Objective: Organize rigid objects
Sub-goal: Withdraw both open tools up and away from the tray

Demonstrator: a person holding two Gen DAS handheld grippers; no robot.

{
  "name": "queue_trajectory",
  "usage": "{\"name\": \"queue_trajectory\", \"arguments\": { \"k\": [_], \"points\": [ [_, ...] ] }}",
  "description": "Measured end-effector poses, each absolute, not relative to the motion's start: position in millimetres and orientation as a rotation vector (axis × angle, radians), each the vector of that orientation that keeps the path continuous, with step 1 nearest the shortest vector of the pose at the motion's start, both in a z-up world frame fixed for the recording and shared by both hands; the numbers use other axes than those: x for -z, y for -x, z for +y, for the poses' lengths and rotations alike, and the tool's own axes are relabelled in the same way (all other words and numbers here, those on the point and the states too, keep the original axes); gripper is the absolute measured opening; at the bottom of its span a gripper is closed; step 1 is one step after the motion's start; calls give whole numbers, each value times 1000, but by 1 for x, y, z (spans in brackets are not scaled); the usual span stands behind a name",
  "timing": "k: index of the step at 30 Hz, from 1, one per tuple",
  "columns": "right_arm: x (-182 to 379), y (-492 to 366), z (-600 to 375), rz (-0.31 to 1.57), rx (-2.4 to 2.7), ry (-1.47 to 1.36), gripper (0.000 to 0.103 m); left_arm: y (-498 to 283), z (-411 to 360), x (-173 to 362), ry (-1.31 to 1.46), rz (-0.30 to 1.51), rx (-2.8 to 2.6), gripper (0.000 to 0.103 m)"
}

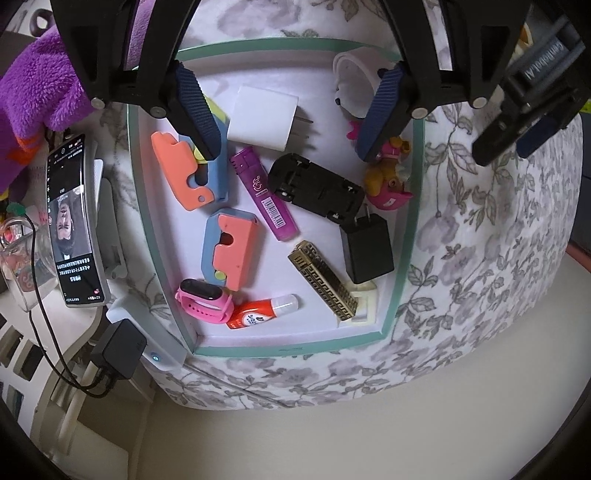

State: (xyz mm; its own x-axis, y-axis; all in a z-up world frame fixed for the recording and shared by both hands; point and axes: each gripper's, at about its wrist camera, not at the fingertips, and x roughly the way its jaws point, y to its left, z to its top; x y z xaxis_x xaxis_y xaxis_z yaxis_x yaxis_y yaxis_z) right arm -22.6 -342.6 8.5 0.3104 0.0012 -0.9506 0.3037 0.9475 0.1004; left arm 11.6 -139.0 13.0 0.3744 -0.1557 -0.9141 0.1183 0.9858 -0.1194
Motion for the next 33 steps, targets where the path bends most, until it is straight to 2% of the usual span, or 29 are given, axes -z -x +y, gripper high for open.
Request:
{"name": "queue_trajectory", "arguments": {
  "k": [3,5,33],
  "points": [
    [-11,25,-339,1226,198,-280,97,-9,-129,-16,41,1155,154,99],
    [-13,26,-337,1212,197,-274,100,-7,-124,-18,43,1147,145,99],
    [-45,66,-305,1138,159,-217,101,38,-95,-45,-32,1068,138,99]
  ]
}}
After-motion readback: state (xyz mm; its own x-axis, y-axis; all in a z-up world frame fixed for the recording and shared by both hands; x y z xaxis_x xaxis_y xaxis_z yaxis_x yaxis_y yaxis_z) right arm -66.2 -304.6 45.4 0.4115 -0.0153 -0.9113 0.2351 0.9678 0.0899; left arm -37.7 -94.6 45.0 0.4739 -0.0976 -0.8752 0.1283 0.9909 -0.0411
